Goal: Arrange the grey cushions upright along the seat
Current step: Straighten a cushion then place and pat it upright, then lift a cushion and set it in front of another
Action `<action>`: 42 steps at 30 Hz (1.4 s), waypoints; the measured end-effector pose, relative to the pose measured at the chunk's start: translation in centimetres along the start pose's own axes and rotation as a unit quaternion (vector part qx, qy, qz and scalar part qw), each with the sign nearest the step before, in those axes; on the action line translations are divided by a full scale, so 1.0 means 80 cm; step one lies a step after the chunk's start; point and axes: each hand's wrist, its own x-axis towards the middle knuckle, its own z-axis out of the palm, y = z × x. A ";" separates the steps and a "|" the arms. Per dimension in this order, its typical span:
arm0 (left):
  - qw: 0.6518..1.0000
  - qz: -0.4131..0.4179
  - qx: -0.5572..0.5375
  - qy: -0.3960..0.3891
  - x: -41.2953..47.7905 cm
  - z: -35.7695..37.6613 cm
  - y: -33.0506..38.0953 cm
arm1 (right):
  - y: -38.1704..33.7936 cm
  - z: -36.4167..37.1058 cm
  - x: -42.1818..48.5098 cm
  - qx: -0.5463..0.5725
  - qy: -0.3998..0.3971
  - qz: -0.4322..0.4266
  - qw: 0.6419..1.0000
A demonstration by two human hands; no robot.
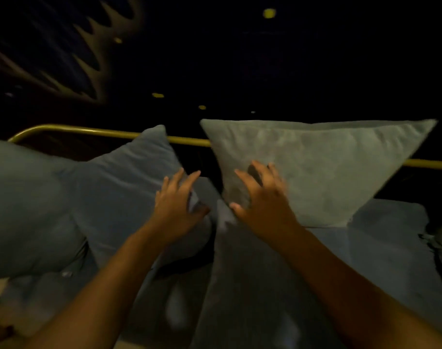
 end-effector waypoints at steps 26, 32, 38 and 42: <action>0.887 -0.395 -0.098 0.220 -0.026 -0.196 -0.589 | -0.466 0.381 0.294 0.105 -0.258 -0.106 0.955; 0.828 -0.458 -0.028 0.322 -0.089 -0.134 -0.634 | -0.557 0.466 0.377 0.095 -0.309 -0.177 0.930; 0.690 -0.589 -0.154 0.393 -0.127 -0.097 -0.678 | -0.590 0.533 0.440 0.120 -0.337 -0.241 0.902; 0.631 -0.581 -0.254 0.447 -0.121 -0.092 -0.688 | -0.588 0.550 0.451 0.218 -0.413 -0.193 0.863</action>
